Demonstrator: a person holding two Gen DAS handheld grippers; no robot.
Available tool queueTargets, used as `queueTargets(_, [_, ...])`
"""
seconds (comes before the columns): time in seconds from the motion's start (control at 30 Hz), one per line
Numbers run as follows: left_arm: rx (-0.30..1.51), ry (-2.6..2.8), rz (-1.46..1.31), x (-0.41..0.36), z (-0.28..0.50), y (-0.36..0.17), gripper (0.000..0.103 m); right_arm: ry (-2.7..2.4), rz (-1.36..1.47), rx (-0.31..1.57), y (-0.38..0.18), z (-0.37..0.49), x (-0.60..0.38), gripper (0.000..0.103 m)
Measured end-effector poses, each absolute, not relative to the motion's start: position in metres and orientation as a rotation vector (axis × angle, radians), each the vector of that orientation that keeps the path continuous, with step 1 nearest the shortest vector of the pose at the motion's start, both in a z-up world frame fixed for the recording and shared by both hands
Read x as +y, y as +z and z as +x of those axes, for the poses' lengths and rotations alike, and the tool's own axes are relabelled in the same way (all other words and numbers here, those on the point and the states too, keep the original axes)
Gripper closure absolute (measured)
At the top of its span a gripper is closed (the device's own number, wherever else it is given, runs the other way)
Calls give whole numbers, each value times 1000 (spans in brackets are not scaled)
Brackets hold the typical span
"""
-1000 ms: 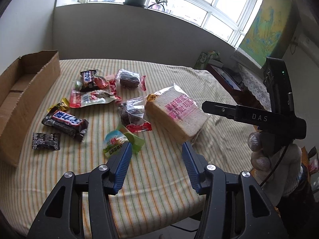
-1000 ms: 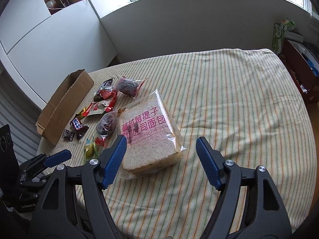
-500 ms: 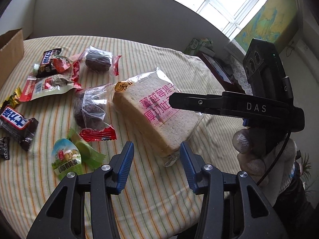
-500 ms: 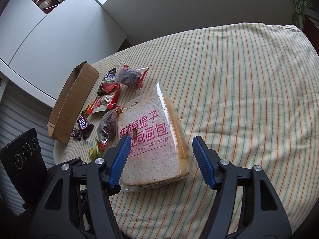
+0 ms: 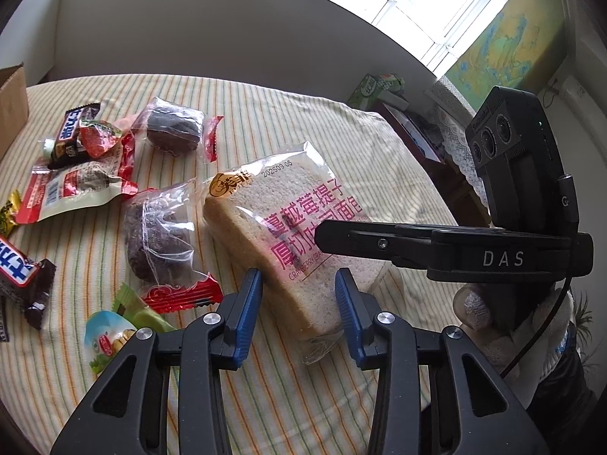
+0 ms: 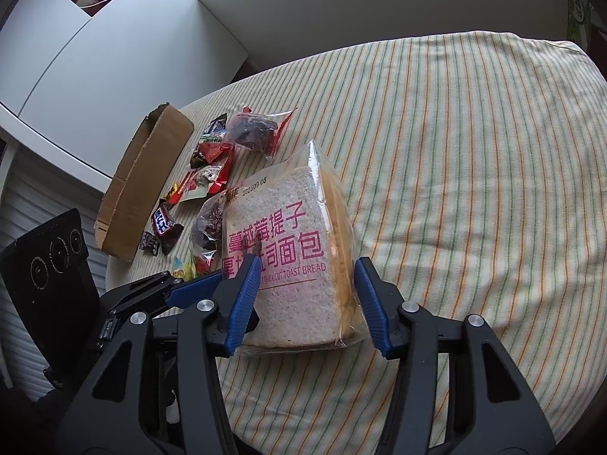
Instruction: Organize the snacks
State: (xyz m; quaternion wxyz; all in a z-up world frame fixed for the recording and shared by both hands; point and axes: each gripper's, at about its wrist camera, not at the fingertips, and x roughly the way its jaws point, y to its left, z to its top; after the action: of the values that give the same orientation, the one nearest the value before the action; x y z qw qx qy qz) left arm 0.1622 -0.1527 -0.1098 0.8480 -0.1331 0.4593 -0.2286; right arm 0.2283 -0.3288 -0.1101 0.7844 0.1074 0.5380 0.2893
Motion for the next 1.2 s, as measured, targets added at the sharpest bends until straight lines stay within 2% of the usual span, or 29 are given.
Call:
queueTargets(0.4, [912,-468,-264,-140,142,-88,65,628,215,1125,-88,208,-312,55])
queueTargets(0.77, [810,-421,-265,-80,100,-43,65,692,160,1057,-44,189,-260,55])
queueTargets(1.2, [709,-270,-288,14,66,-15,65,833,84,1014,-11,185,-150,55])
